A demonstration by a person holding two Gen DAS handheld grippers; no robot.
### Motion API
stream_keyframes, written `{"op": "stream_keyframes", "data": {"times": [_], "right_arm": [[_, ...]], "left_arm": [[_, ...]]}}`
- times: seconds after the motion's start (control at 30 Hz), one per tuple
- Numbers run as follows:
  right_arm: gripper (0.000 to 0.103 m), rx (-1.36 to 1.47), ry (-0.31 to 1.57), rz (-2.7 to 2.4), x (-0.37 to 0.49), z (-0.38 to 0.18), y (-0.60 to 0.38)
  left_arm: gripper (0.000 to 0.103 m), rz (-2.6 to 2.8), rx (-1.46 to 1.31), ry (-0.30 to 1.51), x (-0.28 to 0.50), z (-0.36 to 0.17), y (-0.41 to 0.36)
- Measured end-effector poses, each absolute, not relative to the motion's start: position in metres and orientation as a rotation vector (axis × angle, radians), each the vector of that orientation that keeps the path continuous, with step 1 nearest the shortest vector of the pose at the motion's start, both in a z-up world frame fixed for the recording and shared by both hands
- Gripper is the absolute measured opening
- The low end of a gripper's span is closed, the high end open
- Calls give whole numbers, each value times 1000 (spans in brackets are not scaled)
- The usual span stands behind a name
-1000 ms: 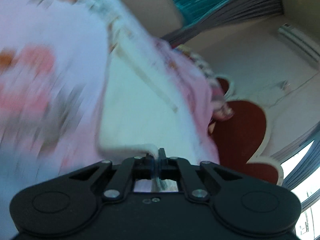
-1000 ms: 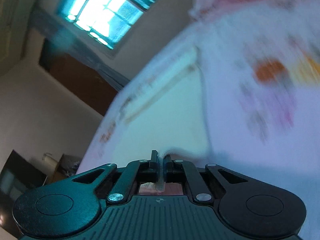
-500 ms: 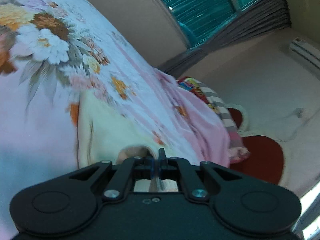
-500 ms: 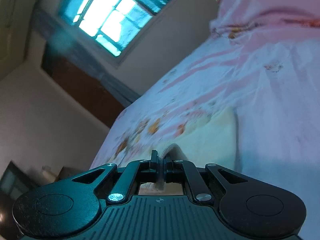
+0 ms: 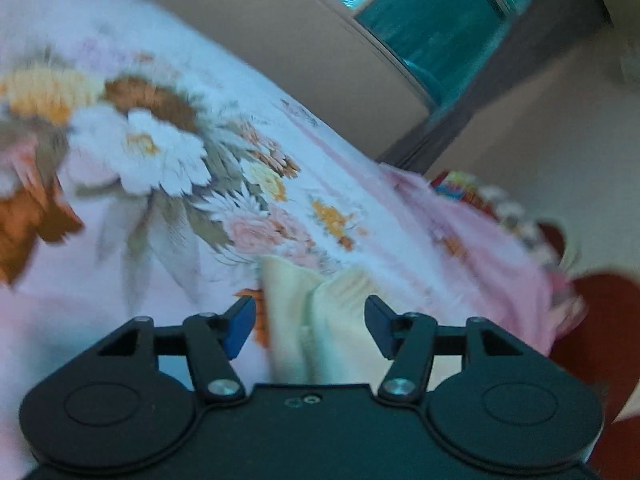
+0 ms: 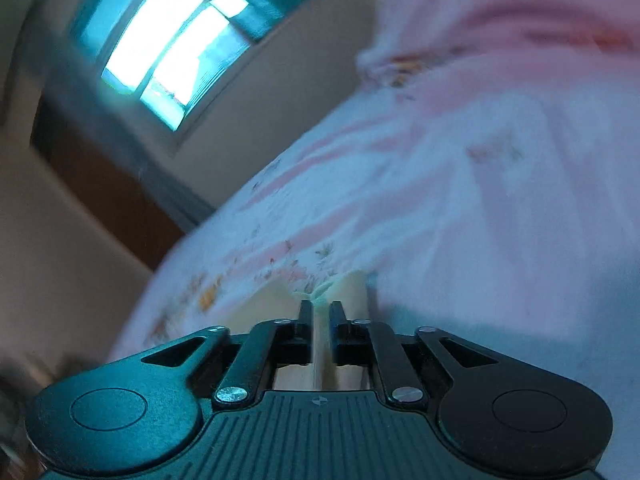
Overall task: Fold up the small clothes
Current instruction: 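Grasp the hem with both tools and fold it up toward the collar, then open both tools and withdraw them from the folded sweater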
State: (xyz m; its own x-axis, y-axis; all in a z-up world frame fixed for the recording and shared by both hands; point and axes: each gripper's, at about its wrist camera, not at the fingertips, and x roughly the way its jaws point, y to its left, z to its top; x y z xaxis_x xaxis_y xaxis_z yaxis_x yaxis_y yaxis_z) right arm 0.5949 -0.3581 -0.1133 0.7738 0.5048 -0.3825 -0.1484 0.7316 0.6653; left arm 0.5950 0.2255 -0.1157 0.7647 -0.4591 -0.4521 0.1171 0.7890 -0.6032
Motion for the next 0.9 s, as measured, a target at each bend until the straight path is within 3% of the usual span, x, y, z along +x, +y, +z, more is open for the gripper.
{"op": "stream_keyframes", "data": {"times": [0.03, 0.07, 0.2, 0.27, 0.37, 0.57, 0.8, 0.9], "right_arm": [[44, 627, 574, 395, 589, -109, -353], [48, 582, 548, 411, 586, -104, -347], [48, 425, 575, 433, 604, -100, -314], [28, 289, 680, 377, 618, -110, -295], [29, 302, 726, 293, 622, -115, -293], [29, 162, 514, 379, 504, -66, -276], [29, 67, 513, 487, 394, -84, -171], [29, 32, 521, 476, 380, -103, -144]], "left_arm": [[56, -323, -531, 635, 594, -114, 222], [56, -319, -501, 643, 597, -112, 218], [56, -317, -355, 708, 612, -118, 193], [60, -289, -276, 749, 619, -129, 180], [58, -262, -254, 741, 615, -125, 173], [60, -291, -155, 598, 504, -81, 155], [72, -249, -50, 540, 402, -85, 60], [92, -206, 104, 550, 400, -104, 32]]}}
